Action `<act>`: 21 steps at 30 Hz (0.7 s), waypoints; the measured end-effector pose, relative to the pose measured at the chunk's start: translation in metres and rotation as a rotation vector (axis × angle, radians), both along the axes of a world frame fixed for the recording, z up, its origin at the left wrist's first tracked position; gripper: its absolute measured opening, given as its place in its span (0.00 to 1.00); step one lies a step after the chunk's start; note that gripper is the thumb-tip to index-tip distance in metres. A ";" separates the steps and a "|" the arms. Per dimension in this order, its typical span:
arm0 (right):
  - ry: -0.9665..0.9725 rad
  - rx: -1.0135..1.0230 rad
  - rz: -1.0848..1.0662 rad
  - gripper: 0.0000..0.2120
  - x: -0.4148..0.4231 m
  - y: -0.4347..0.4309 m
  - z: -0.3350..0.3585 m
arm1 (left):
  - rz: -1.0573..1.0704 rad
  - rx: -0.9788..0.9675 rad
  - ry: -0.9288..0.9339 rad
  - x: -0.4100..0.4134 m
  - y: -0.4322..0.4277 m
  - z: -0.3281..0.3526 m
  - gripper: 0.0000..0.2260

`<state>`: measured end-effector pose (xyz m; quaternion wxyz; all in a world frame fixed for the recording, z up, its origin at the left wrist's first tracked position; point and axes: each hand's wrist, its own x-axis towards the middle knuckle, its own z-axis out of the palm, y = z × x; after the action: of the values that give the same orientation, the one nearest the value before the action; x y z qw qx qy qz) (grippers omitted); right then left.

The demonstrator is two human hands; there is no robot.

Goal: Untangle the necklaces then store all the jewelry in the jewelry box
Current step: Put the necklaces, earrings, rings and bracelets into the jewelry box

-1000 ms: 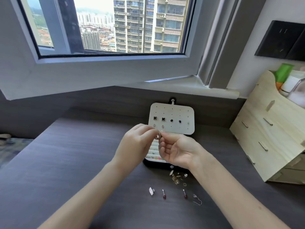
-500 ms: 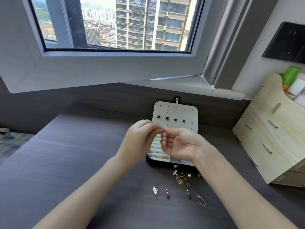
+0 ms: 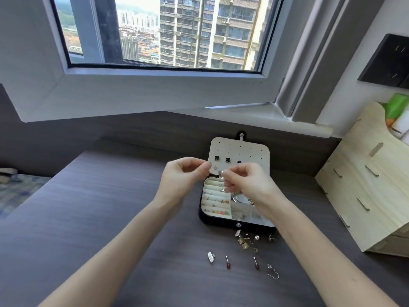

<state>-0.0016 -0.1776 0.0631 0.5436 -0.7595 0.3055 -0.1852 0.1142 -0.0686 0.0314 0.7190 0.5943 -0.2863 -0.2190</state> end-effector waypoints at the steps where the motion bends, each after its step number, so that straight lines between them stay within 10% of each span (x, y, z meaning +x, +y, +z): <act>1: 0.046 -0.100 0.034 0.07 0.001 -0.002 0.000 | 0.013 0.025 -0.044 0.004 0.002 0.002 0.02; 8: 0.326 -0.716 0.194 0.09 0.021 -0.007 -0.004 | 0.070 0.295 -0.309 0.017 0.007 -0.004 0.01; 21: 0.332 -0.930 0.181 0.06 0.021 -0.003 -0.021 | -0.001 0.424 -0.492 0.018 -0.003 -0.017 0.02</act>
<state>0.0196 -0.1804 0.0423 0.1056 -0.9641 0.2057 -0.1304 0.1317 -0.0716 0.0142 0.4881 0.7659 -0.3997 -0.1242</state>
